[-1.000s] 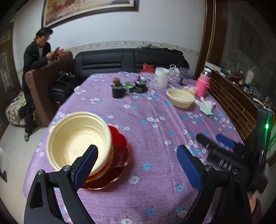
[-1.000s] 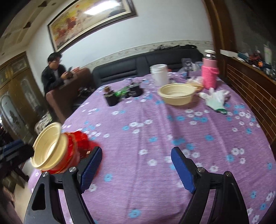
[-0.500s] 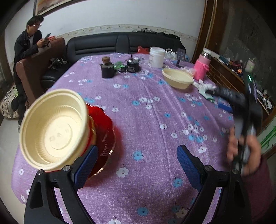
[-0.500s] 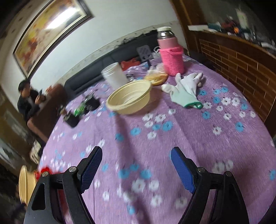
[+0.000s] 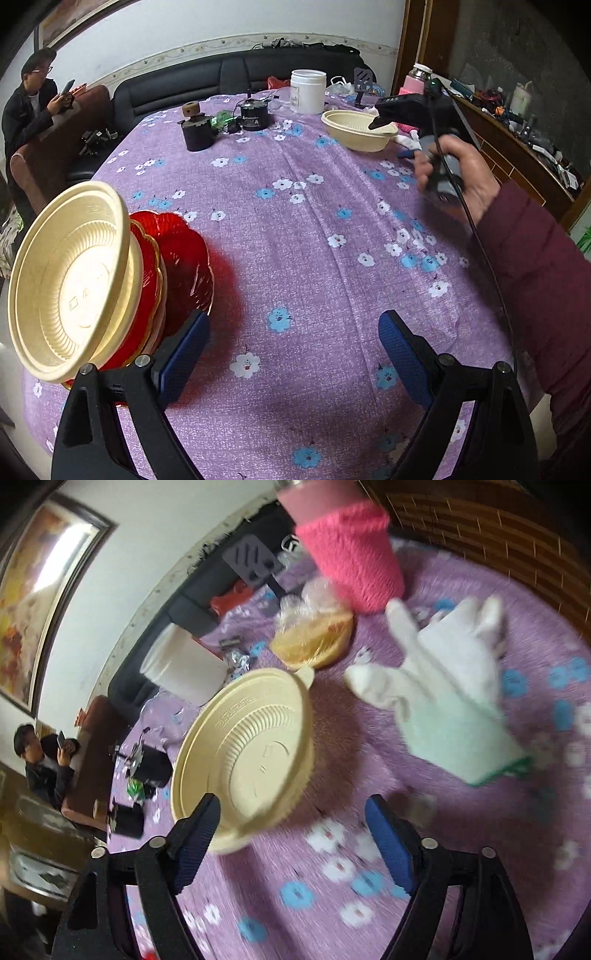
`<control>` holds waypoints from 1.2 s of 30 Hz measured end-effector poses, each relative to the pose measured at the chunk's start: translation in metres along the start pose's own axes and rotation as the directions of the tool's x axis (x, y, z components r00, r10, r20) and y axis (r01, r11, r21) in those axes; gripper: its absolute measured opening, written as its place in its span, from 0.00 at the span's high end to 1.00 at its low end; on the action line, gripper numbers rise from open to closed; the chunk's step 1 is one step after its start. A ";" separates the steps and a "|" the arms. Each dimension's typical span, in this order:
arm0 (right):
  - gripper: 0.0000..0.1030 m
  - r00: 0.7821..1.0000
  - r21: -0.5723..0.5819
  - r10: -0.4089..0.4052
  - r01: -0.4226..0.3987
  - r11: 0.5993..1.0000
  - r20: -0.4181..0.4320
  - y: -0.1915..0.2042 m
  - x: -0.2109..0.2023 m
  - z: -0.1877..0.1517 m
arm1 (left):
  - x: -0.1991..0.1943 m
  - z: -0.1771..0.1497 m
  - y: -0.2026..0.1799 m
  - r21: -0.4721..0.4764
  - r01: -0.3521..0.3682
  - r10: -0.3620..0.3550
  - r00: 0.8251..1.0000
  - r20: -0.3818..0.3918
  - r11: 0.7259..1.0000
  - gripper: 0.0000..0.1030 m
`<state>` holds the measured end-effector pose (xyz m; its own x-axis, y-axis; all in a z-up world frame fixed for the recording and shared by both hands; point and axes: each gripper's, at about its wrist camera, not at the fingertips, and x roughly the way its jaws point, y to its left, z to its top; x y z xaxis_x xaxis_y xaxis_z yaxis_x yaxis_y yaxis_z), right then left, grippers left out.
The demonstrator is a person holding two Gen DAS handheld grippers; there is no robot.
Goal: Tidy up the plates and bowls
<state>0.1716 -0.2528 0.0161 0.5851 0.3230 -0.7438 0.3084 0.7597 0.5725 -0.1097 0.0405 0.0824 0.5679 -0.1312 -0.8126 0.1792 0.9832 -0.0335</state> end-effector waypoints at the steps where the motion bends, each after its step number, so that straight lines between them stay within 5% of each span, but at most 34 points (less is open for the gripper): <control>1: 0.40 1.000 0.007 0.003 -0.003 1.000 -0.008 0.001 0.006 0.002 | 0.001 0.000 0.002 -0.005 -0.001 0.001 1.000 -0.005 1.000 0.11; 2: 0.58 1.000 0.018 0.013 -0.013 1.000 -0.018 0.002 0.010 0.003 | 0.002 0.000 0.003 -0.011 -0.002 0.002 1.000 -0.009 1.000 0.11; 8: 0.86 0.993 0.029 0.091 -0.089 0.996 -0.078 -0.001 0.009 -0.007 | 0.004 -0.001 0.008 -0.047 0.014 -0.015 1.000 -0.022 0.999 0.11; 13: 0.87 0.965 0.032 0.186 -0.183 0.983 -0.187 -0.013 -0.008 -0.033 | 0.001 -0.004 0.004 -0.054 0.037 -0.038 0.999 -0.016 0.998 0.11; 16: 0.87 0.926 0.048 0.245 -0.241 0.969 -0.286 -0.023 -0.017 -0.057 | -0.001 -0.007 0.002 -0.055 0.044 -0.045 0.999 -0.014 0.998 0.11; 23: 0.87 0.857 -0.116 0.193 -0.280 0.953 -0.478 -0.027 -0.051 -0.131 | 0.001 -0.007 -0.003 -0.086 0.071 -0.073 0.997 -0.025 0.994 0.11; 31: 0.85 0.916 -0.350 0.039 -0.192 0.917 -0.399 -0.024 -0.092 -0.177 | 0.019 0.003 -0.015 -0.097 0.057 -0.061 0.997 -0.041 0.994 0.11; 36: 0.84 0.947 -0.397 0.020 -0.154 0.905 -0.321 -0.028 -0.100 -0.184 | 0.041 0.013 -0.022 -0.083 0.009 -0.015 0.998 -0.061 0.997 0.11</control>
<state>-0.0336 -0.2027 0.0107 0.3193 0.5025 -0.8035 -0.1091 0.8617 0.4956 -0.0799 0.0120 0.0568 0.5155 -0.1376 -0.8458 0.1173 0.9891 -0.0894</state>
